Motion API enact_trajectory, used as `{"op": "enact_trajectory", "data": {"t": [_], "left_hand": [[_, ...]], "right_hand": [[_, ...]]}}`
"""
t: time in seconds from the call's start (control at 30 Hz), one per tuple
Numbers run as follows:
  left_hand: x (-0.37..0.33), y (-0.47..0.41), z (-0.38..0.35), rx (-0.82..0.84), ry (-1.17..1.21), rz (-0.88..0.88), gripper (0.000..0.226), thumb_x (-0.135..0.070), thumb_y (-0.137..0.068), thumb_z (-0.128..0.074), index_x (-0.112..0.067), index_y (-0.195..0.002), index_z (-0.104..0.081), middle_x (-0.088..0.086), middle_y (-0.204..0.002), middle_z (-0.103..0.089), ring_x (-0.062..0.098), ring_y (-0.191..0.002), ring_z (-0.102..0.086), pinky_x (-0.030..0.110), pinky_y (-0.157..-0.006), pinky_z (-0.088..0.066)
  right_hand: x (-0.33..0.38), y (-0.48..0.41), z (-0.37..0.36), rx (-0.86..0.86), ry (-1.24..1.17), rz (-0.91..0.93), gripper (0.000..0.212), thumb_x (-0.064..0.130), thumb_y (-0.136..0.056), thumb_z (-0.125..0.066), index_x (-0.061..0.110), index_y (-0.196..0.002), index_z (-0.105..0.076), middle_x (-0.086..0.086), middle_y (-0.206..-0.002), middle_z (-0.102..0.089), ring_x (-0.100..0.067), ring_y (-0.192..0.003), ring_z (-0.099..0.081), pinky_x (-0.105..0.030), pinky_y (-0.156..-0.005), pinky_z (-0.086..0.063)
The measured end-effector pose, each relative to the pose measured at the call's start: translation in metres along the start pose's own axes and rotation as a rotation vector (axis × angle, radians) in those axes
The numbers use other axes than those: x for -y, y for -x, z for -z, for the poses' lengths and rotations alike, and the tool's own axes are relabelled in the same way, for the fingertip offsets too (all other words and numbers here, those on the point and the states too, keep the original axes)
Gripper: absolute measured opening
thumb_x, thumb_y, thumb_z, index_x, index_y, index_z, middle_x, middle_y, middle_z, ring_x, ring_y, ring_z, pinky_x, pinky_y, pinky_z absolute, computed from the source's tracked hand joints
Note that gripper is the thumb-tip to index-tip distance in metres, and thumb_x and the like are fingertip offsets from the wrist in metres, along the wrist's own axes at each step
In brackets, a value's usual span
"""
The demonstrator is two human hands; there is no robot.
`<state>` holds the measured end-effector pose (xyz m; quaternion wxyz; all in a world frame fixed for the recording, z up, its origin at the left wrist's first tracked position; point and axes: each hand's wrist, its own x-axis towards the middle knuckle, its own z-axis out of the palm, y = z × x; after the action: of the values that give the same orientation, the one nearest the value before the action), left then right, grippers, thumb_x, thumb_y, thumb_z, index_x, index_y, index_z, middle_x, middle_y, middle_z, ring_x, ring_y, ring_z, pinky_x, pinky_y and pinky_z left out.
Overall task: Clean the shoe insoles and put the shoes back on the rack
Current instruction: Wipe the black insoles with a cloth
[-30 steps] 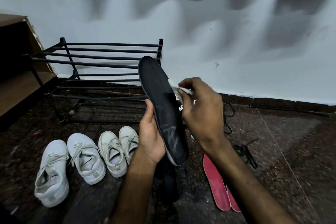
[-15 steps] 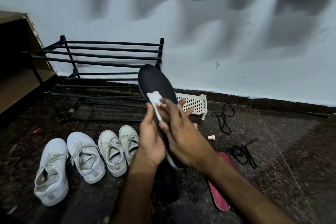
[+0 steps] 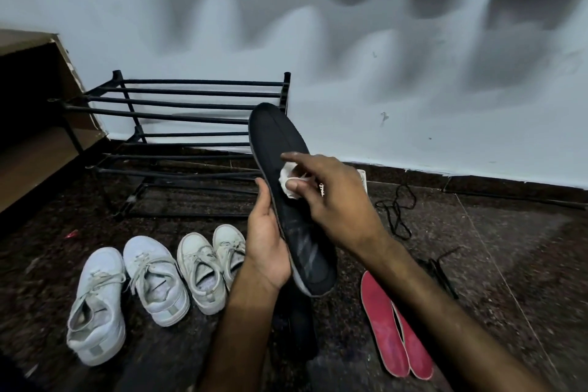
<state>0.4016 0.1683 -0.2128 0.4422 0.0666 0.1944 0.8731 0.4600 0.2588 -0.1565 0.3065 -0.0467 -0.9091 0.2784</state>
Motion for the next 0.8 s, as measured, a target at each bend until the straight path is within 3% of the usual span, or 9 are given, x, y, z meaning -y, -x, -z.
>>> {"op": "enact_trajectory", "data": {"t": [0.1, 0.17, 0.3, 0.4, 0.47, 0.57, 0.63, 0.67, 0.8], "left_hand": [[0.001, 0.001, 0.0, -0.019, -0.017, 0.01, 0.065, -0.061, -0.094, -0.034, -0.011, -0.12, -0.066, 0.012, -0.119, -0.066, 0.025, -0.11, -0.064, 0.043, -0.097, -0.047], [0.002, 0.002, 0.002, -0.031, -0.017, 0.012, 0.064, -0.061, -0.094, -0.034, -0.012, -0.117, -0.068, 0.011, -0.119, -0.067, 0.025, -0.109, -0.065, 0.043, -0.097, -0.048], [0.006, 0.0, 0.004, -0.043, 0.02, 0.015, 0.055, -0.054, -0.094, -0.041, -0.013, -0.126, -0.061, 0.008, -0.115, -0.068, 0.022, -0.11, -0.063, 0.037, -0.097, -0.049], [0.006, -0.008, 0.012, -0.073, -0.024, 0.038, 0.063, -0.053, -0.095, -0.044, -0.012, -0.143, -0.043, 0.012, -0.143, -0.048, 0.025, -0.136, -0.042, 0.037, -0.117, -0.027], [0.004, -0.009, 0.017, -0.104, -0.114, 0.025, 0.073, -0.058, -0.096, -0.036, -0.004, -0.146, -0.035, 0.015, -0.15, -0.038, 0.028, -0.143, -0.028, 0.037, -0.121, -0.014], [0.004, -0.007, 0.018, -0.124, -0.059, 0.027, 0.067, -0.057, -0.097, -0.036, -0.006, -0.138, -0.049, 0.017, -0.141, -0.049, 0.024, -0.129, -0.051, 0.031, -0.11, -0.038], [0.008, -0.006, 0.016, -0.108, 0.008, 0.008, 0.061, -0.054, -0.097, -0.037, -0.005, -0.11, -0.07, 0.014, -0.109, -0.069, 0.02, -0.095, -0.07, 0.029, -0.081, -0.058], [0.011, -0.006, 0.014, -0.116, 0.008, -0.002, 0.059, -0.053, -0.097, -0.037, -0.006, -0.102, -0.073, 0.011, -0.098, -0.071, 0.019, -0.087, -0.071, 0.029, -0.077, -0.059], [0.014, -0.001, 0.006, -0.081, -0.008, 0.041, 0.052, -0.05, -0.092, -0.046, -0.009, -0.12, -0.062, 0.008, -0.112, -0.065, 0.021, -0.113, -0.059, 0.033, -0.103, -0.043]], "right_hand": [[-0.002, -0.004, 0.005, -0.049, -0.121, -0.072, 0.03, 0.021, -0.091, -0.063, 0.021, -0.121, -0.06, 0.01, -0.103, -0.07, -0.003, -0.096, -0.063, -0.023, -0.089, -0.049], [-0.004, 0.001, 0.003, -0.138, -0.024, -0.061, 0.025, 0.025, -0.091, -0.062, 0.018, -0.115, -0.061, 0.008, -0.103, -0.066, -0.009, -0.097, -0.06, -0.026, -0.089, -0.048], [-0.002, 0.007, -0.017, 0.077, 0.146, -0.106, 0.043, 0.04, -0.088, -0.064, 0.016, -0.123, -0.063, 0.001, -0.111, -0.057, -0.016, -0.106, -0.052, -0.031, -0.094, -0.045], [0.002, 0.009, -0.028, 0.038, 0.088, -0.057, 0.03, 0.027, -0.085, -0.069, 0.018, -0.114, -0.07, 0.004, -0.104, -0.06, -0.011, -0.098, -0.055, -0.027, -0.09, -0.046], [0.0, 0.015, -0.03, 0.067, 0.051, -0.028, 0.026, 0.015, -0.083, -0.072, 0.018, -0.109, -0.072, 0.005, -0.101, -0.061, -0.01, -0.096, -0.057, -0.024, -0.089, -0.046], [-0.011, 0.023, -0.022, 0.115, 0.027, -0.052, 0.021, 0.013, -0.08, -0.074, 0.018, -0.1, -0.071, 0.005, -0.099, -0.059, -0.011, -0.096, -0.055, -0.028, -0.088, -0.046], [-0.015, 0.024, -0.015, 0.118, 0.039, -0.039, 0.016, 0.017, -0.08, -0.074, 0.017, -0.096, -0.069, 0.005, -0.102, -0.056, -0.012, -0.101, -0.052, -0.023, -0.089, -0.043], [-0.015, 0.021, -0.013, 0.102, 0.058, -0.013, 0.015, 0.016, -0.08, -0.074, 0.016, -0.094, -0.068, 0.004, -0.105, -0.056, -0.013, -0.102, -0.052, -0.023, -0.089, -0.043], [-0.014, 0.011, -0.016, 0.017, 0.172, 0.067, 0.03, -0.003, -0.077, -0.064, 0.011, -0.104, -0.065, -0.002, -0.104, -0.065, -0.021, -0.096, -0.06, -0.037, -0.083, -0.051]]}}
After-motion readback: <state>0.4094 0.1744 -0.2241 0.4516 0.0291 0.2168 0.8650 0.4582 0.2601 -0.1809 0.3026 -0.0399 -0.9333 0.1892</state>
